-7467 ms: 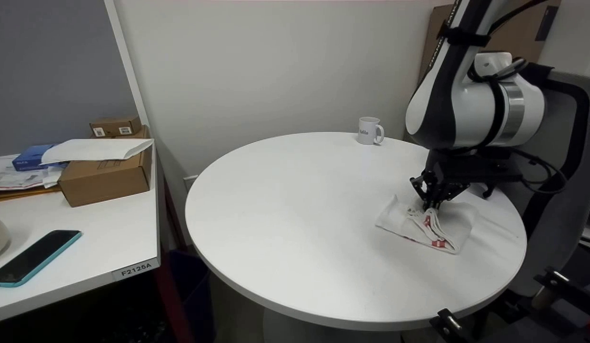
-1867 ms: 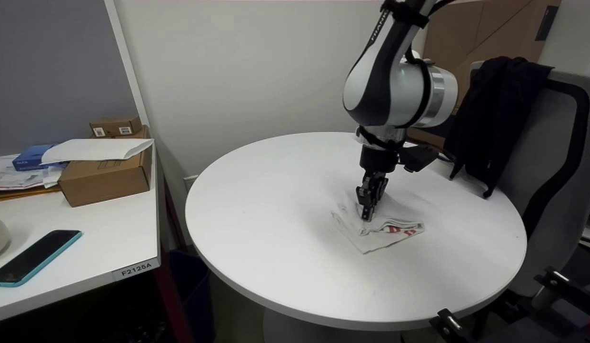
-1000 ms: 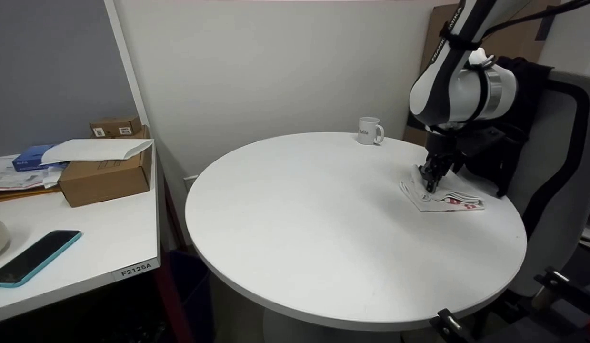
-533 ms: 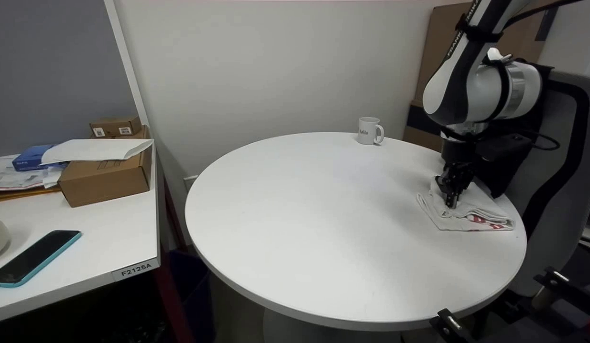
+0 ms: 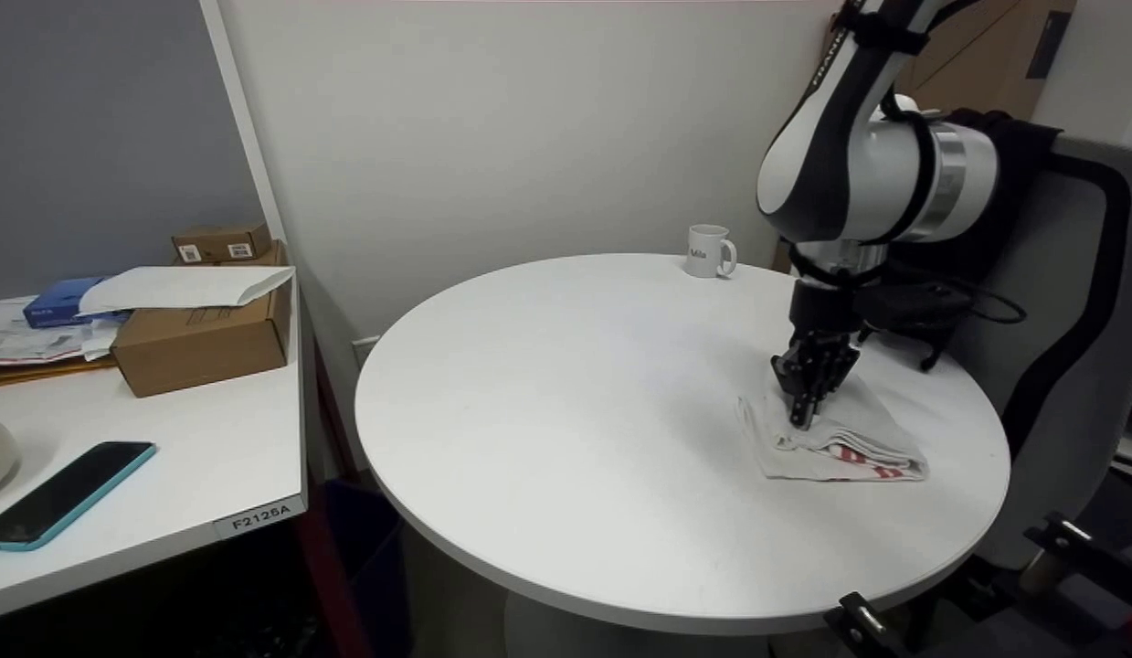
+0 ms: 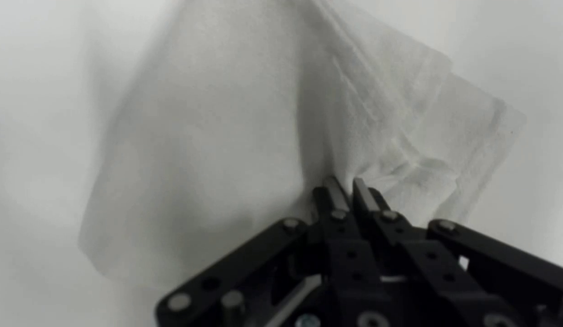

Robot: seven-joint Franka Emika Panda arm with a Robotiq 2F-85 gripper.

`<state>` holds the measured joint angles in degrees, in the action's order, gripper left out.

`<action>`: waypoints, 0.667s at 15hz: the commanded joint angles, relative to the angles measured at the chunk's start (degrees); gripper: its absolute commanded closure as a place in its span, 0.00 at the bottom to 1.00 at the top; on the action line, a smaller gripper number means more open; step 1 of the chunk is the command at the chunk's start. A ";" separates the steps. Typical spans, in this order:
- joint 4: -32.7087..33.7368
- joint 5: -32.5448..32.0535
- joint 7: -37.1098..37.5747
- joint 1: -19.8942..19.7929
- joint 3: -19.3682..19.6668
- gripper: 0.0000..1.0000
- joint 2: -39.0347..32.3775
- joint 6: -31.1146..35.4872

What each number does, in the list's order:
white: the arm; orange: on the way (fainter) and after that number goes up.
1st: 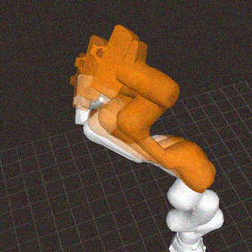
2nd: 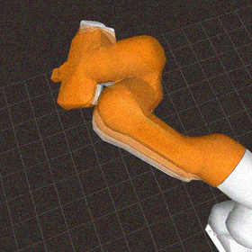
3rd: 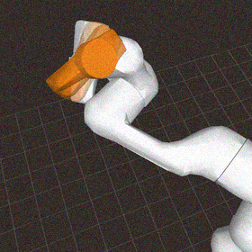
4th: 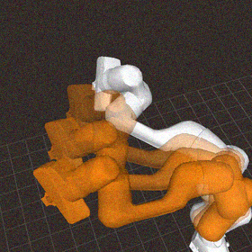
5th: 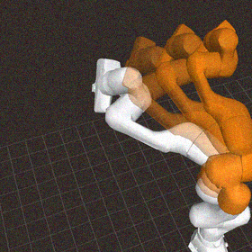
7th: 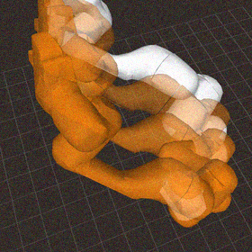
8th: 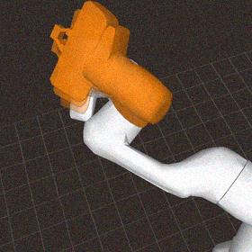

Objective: Use the white and red towel to wipe the table top

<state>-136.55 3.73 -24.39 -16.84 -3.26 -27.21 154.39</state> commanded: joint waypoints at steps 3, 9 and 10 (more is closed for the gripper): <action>-2.07 5.70 0.00 1.84 -8.75 0.98 -0.50 6.16; 1.08 4.81 1.67 4.88 -13.89 0.98 -2.72 10.92; 1.58 4.75 1.83 5.50 -14.94 0.98 -3.06 11.50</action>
<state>-136.61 8.29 -23.31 -12.75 -15.89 -28.79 163.76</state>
